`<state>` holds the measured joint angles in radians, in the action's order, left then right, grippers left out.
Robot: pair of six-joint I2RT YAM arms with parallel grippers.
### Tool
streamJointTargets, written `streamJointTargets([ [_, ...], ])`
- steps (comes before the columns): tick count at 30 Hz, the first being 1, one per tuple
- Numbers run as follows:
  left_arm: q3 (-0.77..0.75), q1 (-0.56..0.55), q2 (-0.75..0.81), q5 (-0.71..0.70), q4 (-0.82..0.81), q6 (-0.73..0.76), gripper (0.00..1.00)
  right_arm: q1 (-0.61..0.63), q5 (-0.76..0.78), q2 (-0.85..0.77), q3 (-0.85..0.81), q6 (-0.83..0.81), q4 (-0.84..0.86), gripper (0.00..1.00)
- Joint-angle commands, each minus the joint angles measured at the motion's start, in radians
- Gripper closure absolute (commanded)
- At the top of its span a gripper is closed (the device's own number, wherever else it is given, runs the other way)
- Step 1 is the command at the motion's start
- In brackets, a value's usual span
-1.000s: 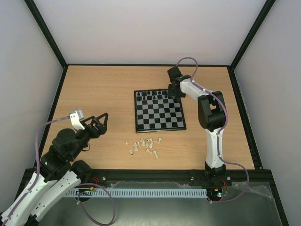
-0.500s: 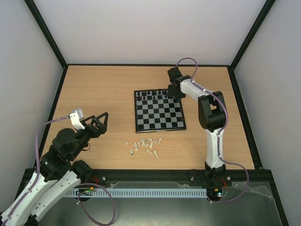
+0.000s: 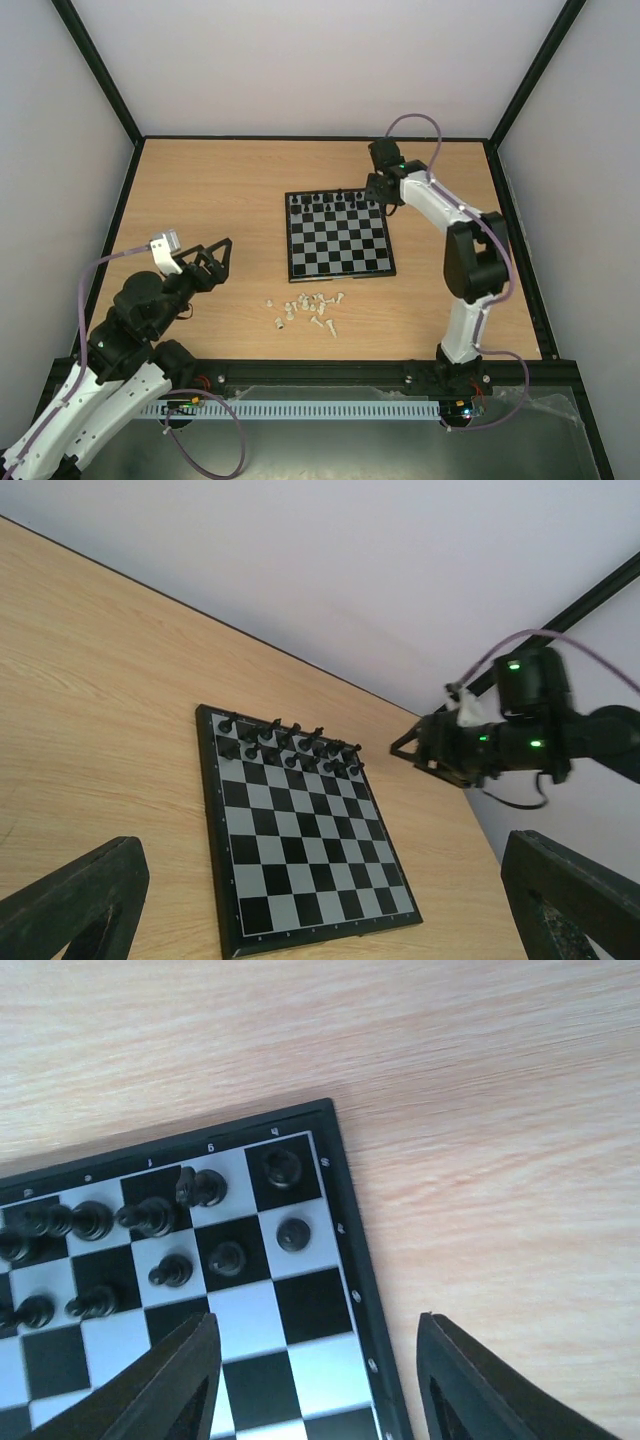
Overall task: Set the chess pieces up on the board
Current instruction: Place the chess piece on the chessboard, then pick up the chess piece at the center of the board.
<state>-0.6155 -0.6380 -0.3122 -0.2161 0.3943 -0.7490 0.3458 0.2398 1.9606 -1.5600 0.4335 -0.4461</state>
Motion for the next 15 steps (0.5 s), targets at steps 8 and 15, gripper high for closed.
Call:
streamJointTargets([
  [8,0.019,0.004,0.006,0.009,-0.018,-0.01,0.01,-0.001,-0.111,-0.499,0.423,0.058,0.031,0.43],
  [15,0.033,0.004,0.012,0.015,-0.011,-0.018,0.01,0.148,-0.154,-0.753,0.653,0.118,0.012,0.53],
])
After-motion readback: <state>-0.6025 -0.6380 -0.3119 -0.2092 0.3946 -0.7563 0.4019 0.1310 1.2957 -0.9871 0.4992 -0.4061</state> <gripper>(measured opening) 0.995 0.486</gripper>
